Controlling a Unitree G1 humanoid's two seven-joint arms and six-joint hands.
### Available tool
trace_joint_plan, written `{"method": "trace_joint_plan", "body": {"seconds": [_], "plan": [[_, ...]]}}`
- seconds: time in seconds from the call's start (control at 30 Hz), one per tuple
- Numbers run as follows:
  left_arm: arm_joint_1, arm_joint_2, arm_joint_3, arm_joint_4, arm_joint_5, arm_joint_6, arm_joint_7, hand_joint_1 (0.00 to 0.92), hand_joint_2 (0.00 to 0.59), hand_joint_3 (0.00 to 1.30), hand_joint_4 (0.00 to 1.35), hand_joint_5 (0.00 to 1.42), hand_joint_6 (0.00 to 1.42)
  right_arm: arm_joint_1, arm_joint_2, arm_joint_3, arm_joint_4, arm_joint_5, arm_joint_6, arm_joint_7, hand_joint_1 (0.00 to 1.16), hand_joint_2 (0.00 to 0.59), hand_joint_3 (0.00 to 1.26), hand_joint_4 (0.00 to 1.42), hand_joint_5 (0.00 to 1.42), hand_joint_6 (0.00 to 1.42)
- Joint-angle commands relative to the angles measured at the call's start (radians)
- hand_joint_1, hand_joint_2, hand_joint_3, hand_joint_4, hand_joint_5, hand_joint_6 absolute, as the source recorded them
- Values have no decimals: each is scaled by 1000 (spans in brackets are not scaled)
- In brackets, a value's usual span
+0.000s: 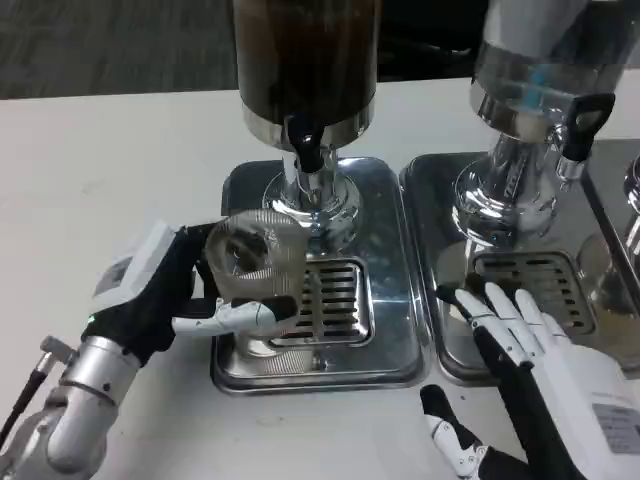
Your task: Grasp the cup under the faucet to collect the drink, then remove the cup.
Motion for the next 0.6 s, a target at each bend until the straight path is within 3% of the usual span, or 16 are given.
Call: {"method": "trace_joint_plan", "body": {"seconds": [0.03,0.43,0.5,0.6], "plan": [[-49,-18,-23,14,32,20,17,566,0,697,827,1019,1314,11,8,3,-17,-12,0,-21,603,454,147,44,2,45],[-74,-27,-60,36,69,57,32,525,14,650,733,930,1197,16,24,7,-24,-17,-2,-20,600,454,147,44,3,62],[-76,-25,-67,36,76,65,30,437,54,589,623,813,959,17,25,7,-24,-18,-2,-21,600,454,147,44,3,63],[-79,-24,-79,32,85,79,24,328,74,538,548,681,745,18,27,9,-24,-17,-3,-21,599,454,147,44,3,64]]}}
